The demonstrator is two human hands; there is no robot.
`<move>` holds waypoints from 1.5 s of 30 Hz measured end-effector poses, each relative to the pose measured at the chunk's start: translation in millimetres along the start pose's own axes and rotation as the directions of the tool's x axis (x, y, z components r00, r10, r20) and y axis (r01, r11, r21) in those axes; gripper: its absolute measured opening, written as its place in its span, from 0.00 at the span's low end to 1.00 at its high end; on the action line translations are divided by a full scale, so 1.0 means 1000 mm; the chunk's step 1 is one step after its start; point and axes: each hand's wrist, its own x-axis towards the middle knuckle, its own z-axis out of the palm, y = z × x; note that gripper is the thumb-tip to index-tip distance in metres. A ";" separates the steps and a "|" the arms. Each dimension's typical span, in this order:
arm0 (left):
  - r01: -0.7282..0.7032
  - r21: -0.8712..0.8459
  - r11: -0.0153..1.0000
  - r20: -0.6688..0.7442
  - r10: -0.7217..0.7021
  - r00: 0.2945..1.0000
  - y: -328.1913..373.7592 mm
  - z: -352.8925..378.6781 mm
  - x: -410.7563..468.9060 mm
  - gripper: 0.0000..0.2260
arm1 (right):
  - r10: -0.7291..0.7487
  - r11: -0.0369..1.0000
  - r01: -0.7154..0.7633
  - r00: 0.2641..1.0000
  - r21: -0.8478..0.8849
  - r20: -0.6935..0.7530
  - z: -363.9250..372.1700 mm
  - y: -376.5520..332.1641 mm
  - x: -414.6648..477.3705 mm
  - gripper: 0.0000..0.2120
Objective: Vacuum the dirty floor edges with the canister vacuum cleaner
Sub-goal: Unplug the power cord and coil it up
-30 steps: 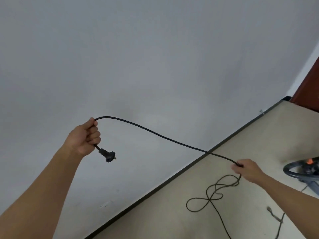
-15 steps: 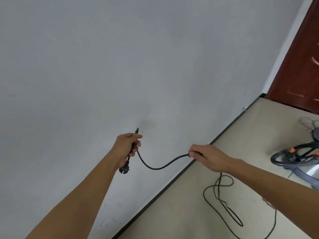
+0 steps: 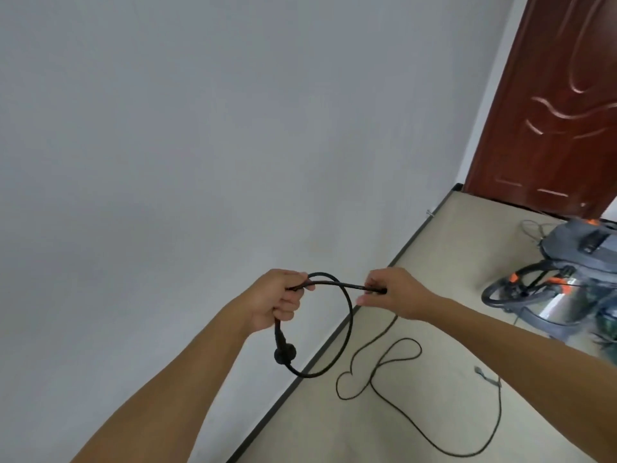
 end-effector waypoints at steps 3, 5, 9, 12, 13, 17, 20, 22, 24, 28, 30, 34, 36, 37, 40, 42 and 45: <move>-0.029 -0.178 0.984 -0.063 0.018 0.998 0.020 -0.044 -0.018 0.13 | 0.179 0.978 -0.186 0.980 -0.096 -0.082 -0.005 0.063 -0.017 0.14; -0.096 -0.288 0.953 -0.156 0.052 0.986 0.032 -0.082 -0.037 0.13 | 0.349 0.929 -0.361 0.927 -0.075 -0.140 -0.012 0.110 -0.038 0.15; -0.217 -0.325 0.921 -0.352 0.095 0.931 0.036 -0.140 -0.076 0.12 | 0.606 0.793 -0.605 0.774 0.067 -0.184 -0.027 0.179 -0.079 0.16; -0.192 -0.279 0.941 -0.400 0.068 0.914 0.023 -0.147 -0.078 0.11 | 0.622 0.783 -0.615 0.765 0.097 -0.168 -0.027 0.172 -0.079 0.19; -0.181 -0.269 0.946 -0.408 0.058 0.911 0.017 -0.144 -0.073 0.11 | 0.593 0.802 -0.597 0.793 0.022 -0.140 -0.024 0.158 -0.074 0.20; -0.153 -0.204 0.967 -0.449 0.046 0.892 -0.006 -0.117 -0.044 0.12 | 0.374 0.879 -0.359 0.927 -0.315 -0.013 -0.012 0.077 -0.055 0.17; -0.150 -0.149 0.977 -0.435 0.071 0.898 -0.015 -0.094 -0.026 0.11 | 0.151 0.897 -0.114 0.987 -0.426 0.055 -0.011 0.023 -0.051 0.14; -0.154 -0.113 0.982 -0.422 0.093 0.902 -0.016 -0.077 -0.018 0.11 | 0.058 0.856 0.039 0.984 -0.516 0.171 -0.011 -0.003 -0.052 0.14; -0.141 -0.031 0.990 -0.397 0.117 0.910 -0.015 -0.059 -0.012 0.10 | -0.042 0.844 0.162 0.970 -0.512 0.238 -0.010 -0.021 -0.052 0.13; -0.076 0.115 0.990 -0.224 0.101 0.969 -0.019 -0.020 -0.005 0.07 | -0.214 0.940 0.224 0.975 -0.258 0.066 -0.004 -0.047 -0.039 0.11; -0.044 0.123 0.991 -0.098 0.056 0.994 -0.022 -0.002 -0.005 0.08 | -0.211 0.959 0.200 0.977 -0.200 -0.033 -0.001 -0.056 -0.026 0.11; 0.033 0.016 0.999 0.055 -0.034 0.998 -0.025 0.009 -0.003 0.12 | -0.096 0.993 0.088 0.990 -0.072 -0.106 -0.001 -0.053 -0.007 0.15; 0.049 -0.040 0.998 0.095 -0.045 0.994 -0.021 0.001 -0.005 0.13 | -0.025 1.000 0.024 0.997 -0.004 -0.073 -0.005 -0.036 -0.005 0.17; 0.040 -0.062 0.997 0.111 -0.033 0.993 -0.017 -0.005 -0.007 0.13 | 0.005 1.000 -0.005 0.999 -0.007 -0.052 -0.006 -0.024 -0.006 0.17; -0.034 -0.212 0.977 0.096 0.055 0.994 -0.001 -0.034 -0.019 0.12 | 0.157 0.987 -0.159 0.983 -0.012 -0.099 -0.011 0.028 -0.012 0.17; -0.122 -0.362 0.924 0.007 0.134 0.991 0.012 -0.069 -0.031 0.11 | 0.331 0.940 -0.340 0.925 -0.019 -0.189 -0.017 0.080 -0.028 0.17; -0.266 -0.490 0.830 -0.101 0.249 0.963 0.025 -0.130 -0.057 0.08 | 0.592 0.790 -0.613 0.766 -0.005 -0.249 -0.027 0.159 -0.076 0.17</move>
